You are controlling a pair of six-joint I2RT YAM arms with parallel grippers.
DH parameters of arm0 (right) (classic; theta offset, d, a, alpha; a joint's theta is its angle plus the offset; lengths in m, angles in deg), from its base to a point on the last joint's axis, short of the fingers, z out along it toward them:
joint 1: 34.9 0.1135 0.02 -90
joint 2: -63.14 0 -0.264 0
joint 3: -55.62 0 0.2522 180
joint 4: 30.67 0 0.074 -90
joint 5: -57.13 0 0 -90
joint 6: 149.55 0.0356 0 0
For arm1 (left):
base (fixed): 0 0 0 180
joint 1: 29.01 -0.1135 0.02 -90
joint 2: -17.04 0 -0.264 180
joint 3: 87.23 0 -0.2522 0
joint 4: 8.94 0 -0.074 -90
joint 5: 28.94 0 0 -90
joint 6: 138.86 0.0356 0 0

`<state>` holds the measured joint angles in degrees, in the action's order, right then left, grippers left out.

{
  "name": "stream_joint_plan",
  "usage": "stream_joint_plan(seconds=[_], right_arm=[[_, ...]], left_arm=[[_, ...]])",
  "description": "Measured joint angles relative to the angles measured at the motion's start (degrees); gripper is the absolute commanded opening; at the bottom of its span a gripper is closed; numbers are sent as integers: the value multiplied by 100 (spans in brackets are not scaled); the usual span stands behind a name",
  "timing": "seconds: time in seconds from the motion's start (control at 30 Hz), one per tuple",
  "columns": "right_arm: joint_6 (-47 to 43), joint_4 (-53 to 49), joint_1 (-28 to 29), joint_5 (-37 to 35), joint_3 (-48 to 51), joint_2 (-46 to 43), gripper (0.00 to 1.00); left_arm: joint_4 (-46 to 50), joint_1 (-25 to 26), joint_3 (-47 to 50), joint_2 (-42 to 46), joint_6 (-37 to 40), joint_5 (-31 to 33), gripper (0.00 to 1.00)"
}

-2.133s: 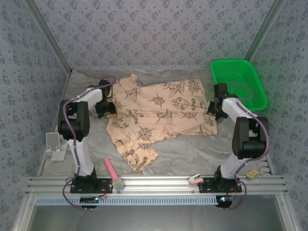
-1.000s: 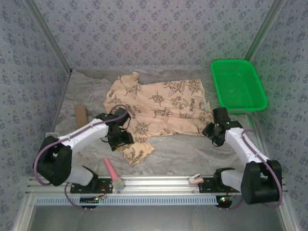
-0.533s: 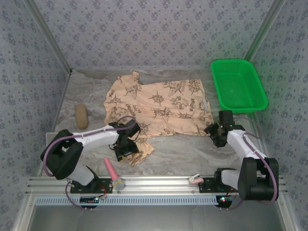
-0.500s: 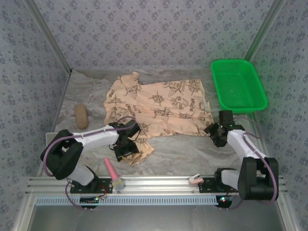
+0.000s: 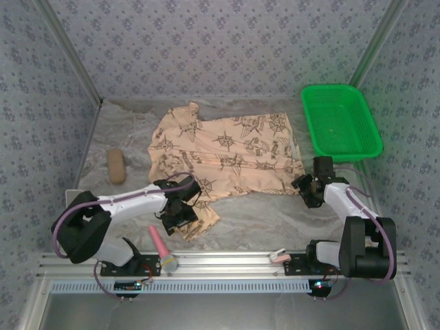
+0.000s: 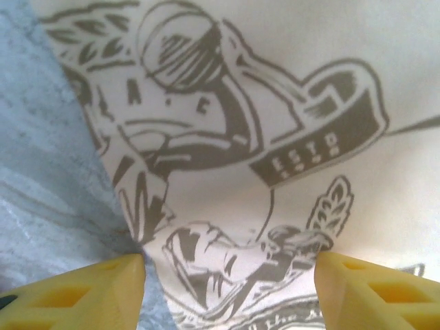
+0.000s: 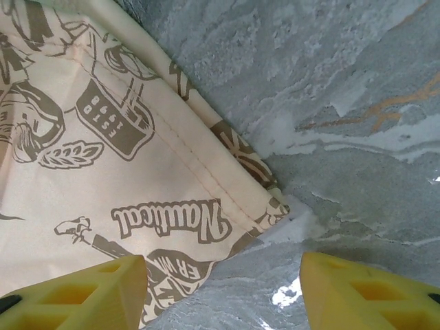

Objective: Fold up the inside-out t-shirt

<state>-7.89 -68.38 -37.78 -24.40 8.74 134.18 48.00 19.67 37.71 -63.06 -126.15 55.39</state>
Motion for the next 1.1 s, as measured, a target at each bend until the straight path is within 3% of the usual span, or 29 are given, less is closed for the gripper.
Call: stream_joint_plan(seconds=[0.17, 0.43, 0.5, 0.63, 0.67, 0.77, 0.83, 0.9, 0.93, 1.1], right_arm=[[-4, 4, -2, 0, -2, 59, 60], [-48, 28, -31, 52, -20, 262, 59], [-44, 37, -52, 66, -26, 299, 60], [114, 48, -103, 181, -57, 376, 59], [177, 57, -118, 190, -57, 387, 56], [295, 15, -160, 164, -72, 461, 46], [326, -101, -166, 83, -138, 555, 30], [315, -247, -173, -33, -181, 638, 6], [348, -372, -181, -105, -190, 678, 0], [599, -431, -155, -219, -179, 610, 0]], left_arm=[[98, 170, 138, 529, -275, 98, 64], [-61, 223, 247, -2, -361, 28, 58], [-24, 234, 177, -105, -365, 11, 50], [-4, 234, 59, -256, -369, -87, 9], [-7, 232, 55, -256, -356, -103, 0], [4, 175, 79, -131, -348, -94, 0], [28, 76, 120, 11, -330, 26, 0], [142, -94, 129, 299, -308, 249, 0], [234, -192, 127, 522, -286, 382, 0], [817, -599, -114, 1596, -203, 885, 0]])
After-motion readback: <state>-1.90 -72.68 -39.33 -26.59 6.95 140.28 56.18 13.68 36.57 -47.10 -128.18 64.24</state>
